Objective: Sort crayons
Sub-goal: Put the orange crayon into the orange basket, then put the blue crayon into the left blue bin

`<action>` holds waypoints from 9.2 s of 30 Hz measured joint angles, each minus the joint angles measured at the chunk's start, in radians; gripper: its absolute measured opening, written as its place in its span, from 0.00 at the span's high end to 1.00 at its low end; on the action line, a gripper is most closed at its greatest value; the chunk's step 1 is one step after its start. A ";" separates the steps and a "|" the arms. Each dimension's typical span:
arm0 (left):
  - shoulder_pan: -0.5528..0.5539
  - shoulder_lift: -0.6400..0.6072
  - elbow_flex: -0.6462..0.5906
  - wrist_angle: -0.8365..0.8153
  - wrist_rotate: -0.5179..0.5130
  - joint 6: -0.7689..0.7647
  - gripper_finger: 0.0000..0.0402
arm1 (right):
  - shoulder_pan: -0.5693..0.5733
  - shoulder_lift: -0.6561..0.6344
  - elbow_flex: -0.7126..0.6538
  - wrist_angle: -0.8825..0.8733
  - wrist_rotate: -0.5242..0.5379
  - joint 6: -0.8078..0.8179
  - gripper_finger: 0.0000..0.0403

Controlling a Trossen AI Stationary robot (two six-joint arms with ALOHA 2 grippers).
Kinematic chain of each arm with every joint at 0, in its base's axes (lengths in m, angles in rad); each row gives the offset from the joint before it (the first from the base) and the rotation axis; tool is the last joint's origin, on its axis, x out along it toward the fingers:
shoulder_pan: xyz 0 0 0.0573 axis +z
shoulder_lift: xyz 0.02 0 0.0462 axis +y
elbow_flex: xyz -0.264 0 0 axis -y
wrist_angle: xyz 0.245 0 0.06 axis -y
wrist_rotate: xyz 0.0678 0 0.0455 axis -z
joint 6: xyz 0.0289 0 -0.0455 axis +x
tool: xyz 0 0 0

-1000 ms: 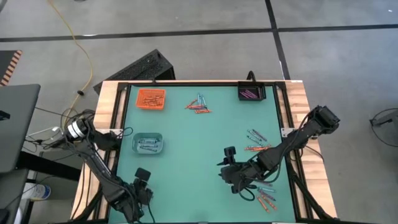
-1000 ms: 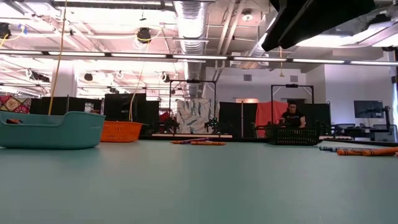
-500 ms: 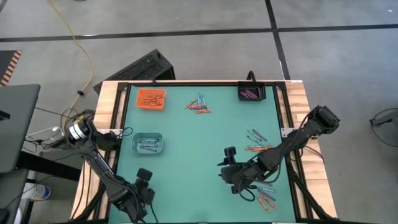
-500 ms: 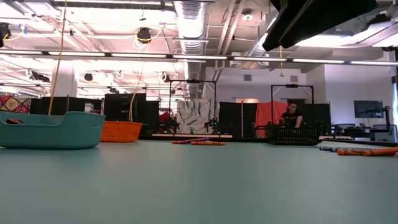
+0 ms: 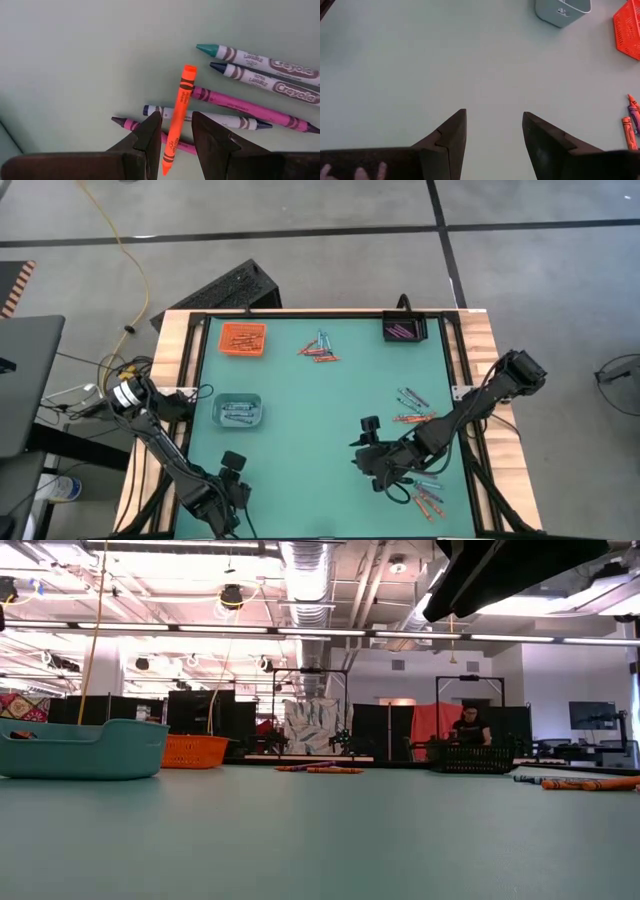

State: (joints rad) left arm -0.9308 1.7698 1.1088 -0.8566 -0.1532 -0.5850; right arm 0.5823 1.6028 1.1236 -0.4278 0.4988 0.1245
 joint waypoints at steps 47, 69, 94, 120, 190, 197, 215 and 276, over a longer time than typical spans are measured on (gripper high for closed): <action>0.036 0.000 -0.022 0.062 0.074 0.065 0.99 | 0.000 0.000 0.001 -0.001 0.000 0.000 0.52; 0.217 -0.069 0.304 -0.401 -0.330 0.367 0.99 | 0.000 0.000 0.001 -0.001 0.001 0.000 0.52; 1.490 -0.370 0.293 -0.222 -0.010 1.267 0.99 | 0.006 0.091 0.001 -0.008 0.000 0.018 0.52; 1.870 0.078 0.293 -0.217 0.128 1.468 0.98 | -0.019 0.154 0.001 0.015 0.000 0.087 0.52; 0.597 -0.166 0.293 -0.068 0.139 0.647 0.69 | -0.536 -0.343 -0.445 -0.445 -0.287 0.481 0.66; 0.513 -0.166 0.293 0.006 0.104 0.636 0.69 | -0.594 -0.244 -0.445 -0.420 -0.323 0.426 0.66; 0.475 -0.166 0.293 0.008 0.058 0.625 0.69 | -0.618 -0.140 -0.442 -0.324 -0.396 0.341 0.80; 0.464 -0.167 0.294 0.481 -0.492 0.871 0.69 | -0.059 -0.158 0.149 0.089 -0.079 -0.336 1.00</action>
State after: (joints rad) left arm -0.4670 1.6030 1.4024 -0.3760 -0.6452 0.2855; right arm 0.5230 1.4445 1.2728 -0.3388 0.4193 -0.2112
